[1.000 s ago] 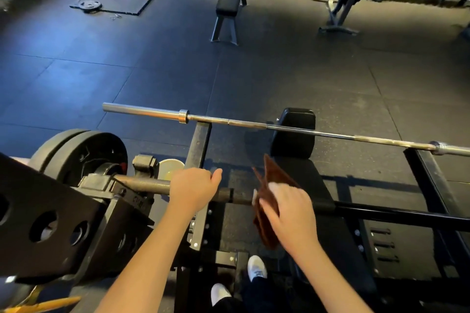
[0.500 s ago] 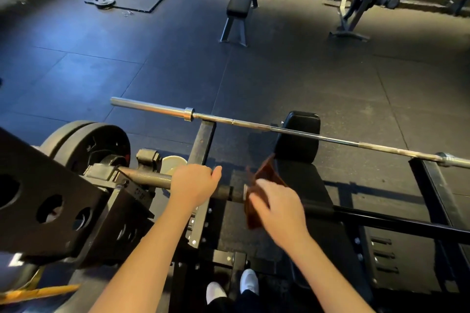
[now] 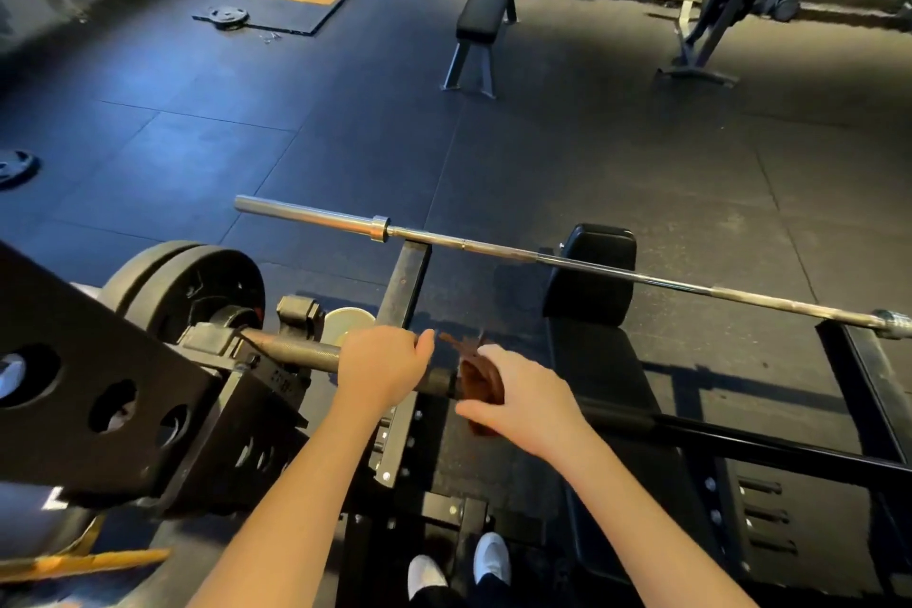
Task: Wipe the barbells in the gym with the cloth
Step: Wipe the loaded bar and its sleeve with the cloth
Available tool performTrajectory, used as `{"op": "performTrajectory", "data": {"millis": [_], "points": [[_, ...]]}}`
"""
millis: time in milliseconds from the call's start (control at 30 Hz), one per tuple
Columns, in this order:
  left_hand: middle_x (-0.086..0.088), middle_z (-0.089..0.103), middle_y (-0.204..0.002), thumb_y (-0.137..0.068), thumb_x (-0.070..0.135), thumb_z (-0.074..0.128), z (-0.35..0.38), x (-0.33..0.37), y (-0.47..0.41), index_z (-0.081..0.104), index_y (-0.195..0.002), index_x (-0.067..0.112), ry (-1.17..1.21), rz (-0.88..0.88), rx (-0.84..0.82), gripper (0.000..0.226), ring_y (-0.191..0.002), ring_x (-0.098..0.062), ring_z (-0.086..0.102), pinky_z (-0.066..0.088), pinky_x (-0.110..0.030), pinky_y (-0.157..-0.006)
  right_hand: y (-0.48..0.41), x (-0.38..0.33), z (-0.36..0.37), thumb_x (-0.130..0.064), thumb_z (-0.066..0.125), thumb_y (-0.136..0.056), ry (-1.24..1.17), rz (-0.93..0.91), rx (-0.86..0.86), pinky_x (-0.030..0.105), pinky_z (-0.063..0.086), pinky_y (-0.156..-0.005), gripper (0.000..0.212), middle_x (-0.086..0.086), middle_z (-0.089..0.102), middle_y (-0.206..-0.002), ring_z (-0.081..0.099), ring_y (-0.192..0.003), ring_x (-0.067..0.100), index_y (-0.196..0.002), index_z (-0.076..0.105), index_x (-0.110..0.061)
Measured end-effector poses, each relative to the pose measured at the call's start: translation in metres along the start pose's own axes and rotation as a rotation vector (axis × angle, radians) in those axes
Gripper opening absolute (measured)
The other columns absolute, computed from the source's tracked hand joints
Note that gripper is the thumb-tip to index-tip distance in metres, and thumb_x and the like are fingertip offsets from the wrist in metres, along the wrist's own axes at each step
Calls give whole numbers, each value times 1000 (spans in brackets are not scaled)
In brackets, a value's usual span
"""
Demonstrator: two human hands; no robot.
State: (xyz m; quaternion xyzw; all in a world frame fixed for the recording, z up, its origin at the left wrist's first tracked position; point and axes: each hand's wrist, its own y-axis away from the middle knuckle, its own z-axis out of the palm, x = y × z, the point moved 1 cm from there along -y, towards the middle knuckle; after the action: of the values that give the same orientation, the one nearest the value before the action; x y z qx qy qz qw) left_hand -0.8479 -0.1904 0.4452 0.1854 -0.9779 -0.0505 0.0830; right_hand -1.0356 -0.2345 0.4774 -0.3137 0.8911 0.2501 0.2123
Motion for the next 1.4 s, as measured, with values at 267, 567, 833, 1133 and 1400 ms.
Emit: {"op": "performTrajectory", "data": {"millis": [267, 567, 833, 1133, 1400], "points": [[1, 54, -61, -102, 45, 21, -2, 1, -1, 48, -61, 20, 12, 3, -1, 55, -57, -13, 54, 47, -27, -60, -8, 11, -26, -31, 61, -95, -223, -4, 58, 34, 50, -96, 26, -8, 66, -109, 62, -106, 12, -120, 58, -32], [1, 56, -63, -102, 43, 20, -2, 2, 1, 50, -64, 19, -17, -8, 12, 54, -60, -15, 56, 49, -31, -63, 29, 4, 3, -70, 37, -87, 131, -97, -10, 37, 13, -122, 73, -11, 19, -160, 18, -146, 14, -152, 17, -43], [0, 57, -62, -101, 40, 22, -1, 3, 0, 53, -62, 19, -15, -50, 34, 54, -59, -16, 57, 51, -32, -64, -2, -4, -4, -56, 53, -92, 108, -23, -56, 28, 44, -85, 50, -8, 55, -121, 54, -103, 11, -137, 44, -36], [0, 56, -70, -104, 26, 37, -6, 6, 3, 43, -70, 19, 141, -138, -24, 35, -70, -19, 62, 54, -33, -68, -31, -4, -13, -35, 51, -99, -330, 141, -111, 33, 51, -87, 26, 0, 67, -101, 63, -96, 18, -110, 67, -18], [1, 51, -72, -104, 32, 30, -11, 6, 3, 45, -75, 19, 83, -122, -15, 35, -79, -21, 61, 50, -34, -73, -2, -11, -2, -42, 46, -101, 51, -28, -129, 39, 40, -108, 54, -3, 24, -160, 43, -135, 22, -151, 27, -37]]}}
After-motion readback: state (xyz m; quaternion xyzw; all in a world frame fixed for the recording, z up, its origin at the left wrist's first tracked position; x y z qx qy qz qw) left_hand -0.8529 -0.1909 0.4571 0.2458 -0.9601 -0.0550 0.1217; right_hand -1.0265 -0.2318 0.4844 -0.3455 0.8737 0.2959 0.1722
